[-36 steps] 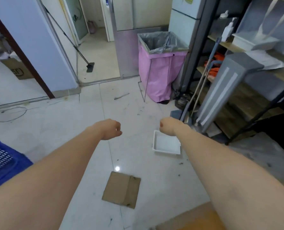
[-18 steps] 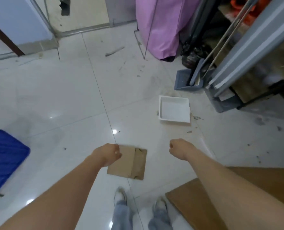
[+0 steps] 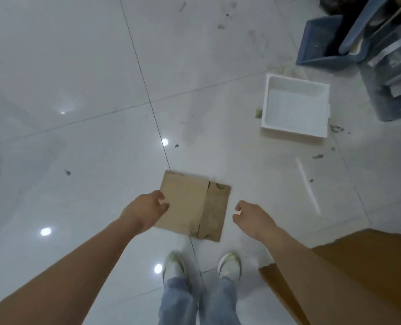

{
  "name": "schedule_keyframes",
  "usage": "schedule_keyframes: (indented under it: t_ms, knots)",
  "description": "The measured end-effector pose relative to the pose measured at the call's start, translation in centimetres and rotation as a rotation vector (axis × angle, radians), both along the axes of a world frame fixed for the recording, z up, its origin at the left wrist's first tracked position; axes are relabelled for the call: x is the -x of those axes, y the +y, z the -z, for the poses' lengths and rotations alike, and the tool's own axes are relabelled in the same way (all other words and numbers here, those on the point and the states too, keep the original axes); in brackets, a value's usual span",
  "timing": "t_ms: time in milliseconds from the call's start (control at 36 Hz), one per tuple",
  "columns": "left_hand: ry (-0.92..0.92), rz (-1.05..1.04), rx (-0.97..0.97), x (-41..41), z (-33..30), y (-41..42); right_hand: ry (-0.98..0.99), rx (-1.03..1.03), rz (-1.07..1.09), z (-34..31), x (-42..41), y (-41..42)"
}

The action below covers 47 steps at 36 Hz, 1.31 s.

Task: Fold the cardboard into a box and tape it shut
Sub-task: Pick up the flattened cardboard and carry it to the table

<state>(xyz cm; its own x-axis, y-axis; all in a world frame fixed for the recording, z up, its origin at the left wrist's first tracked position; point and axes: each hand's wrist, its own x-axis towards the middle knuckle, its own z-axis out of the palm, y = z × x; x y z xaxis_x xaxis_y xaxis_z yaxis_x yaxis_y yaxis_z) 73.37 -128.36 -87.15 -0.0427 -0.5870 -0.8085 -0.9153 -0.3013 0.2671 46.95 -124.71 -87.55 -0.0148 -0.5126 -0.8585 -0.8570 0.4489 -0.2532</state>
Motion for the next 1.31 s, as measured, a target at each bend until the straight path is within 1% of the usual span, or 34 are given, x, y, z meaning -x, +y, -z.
schedule_keyframes:
  t_ms: [83, 194, 278, 389, 500, 611, 694, 778, 861, 917, 1000, 1167, 1306]
  knots:
    - [0.028, -0.146, 0.005, -0.3, 6.3, 0.1, 0.016, -0.018, 0.03, 6.8, -0.1, -0.3]
    - [-0.001, -0.281, 0.01, -0.9, 15.0, 0.5, 0.053, -0.016, 0.107, 15.6, 0.1, 0.1]
    - [-0.008, -0.389, 0.008, -1.4, 20.9, 0.9, 0.087, -0.04, 0.215, 21.4, 0.1, 0.8]
    - [-0.021, -0.504, 0.028, -2.0, 27.3, 1.4, 0.148, -0.02, 0.376, 27.9, 0.6, 1.5]
    - [-0.032, -0.622, 0.038, -1.9, 31.7, 2.0, 0.134, -0.008, 0.586, 32.7, 0.7, 2.1]
    - [-0.015, -0.688, 0.044, -1.1, 33.9, 2.7, 0.053, 0.11, 0.817, 35.3, 0.4, 2.5]
    - [0.082, -0.76, 0.036, -0.8, 33.6, 2.9, -0.047, 0.024, 0.954, 35.4, 0.9, 2.5]
    - [0.205, -0.89, 0.029, -0.9, 31.0, 3.1, -0.211, -0.065, 1.026, 33.1, 2.4, 2.8]
    - [0.274, -0.889, 0.002, -1.1, 26.9, 3.3, -0.326, -0.098, 1.044, 28.8, 3.3, 3.2]
    - [0.298, -0.882, 0.003, -0.8, 23.7, 3.1, -0.366, -0.111, 1.069, 25.3, 3.5, 3.4]
    - [0.332, -0.884, 0.042, 0.0, 17.8, 1.9, -0.386, -0.072, 1.098, 19.3, 4.0, 2.9]
    - [0.363, -0.775, 0.214, 1.5, 2.9, -4.1, -0.388, 0.104, 1.138, 3.9, 5.1, -2.0]
    - [0.412, -0.662, 0.331, 3.1, -13.6, -11.3, -0.386, 0.256, 1.154, -12.3, 6.7, -8.3]
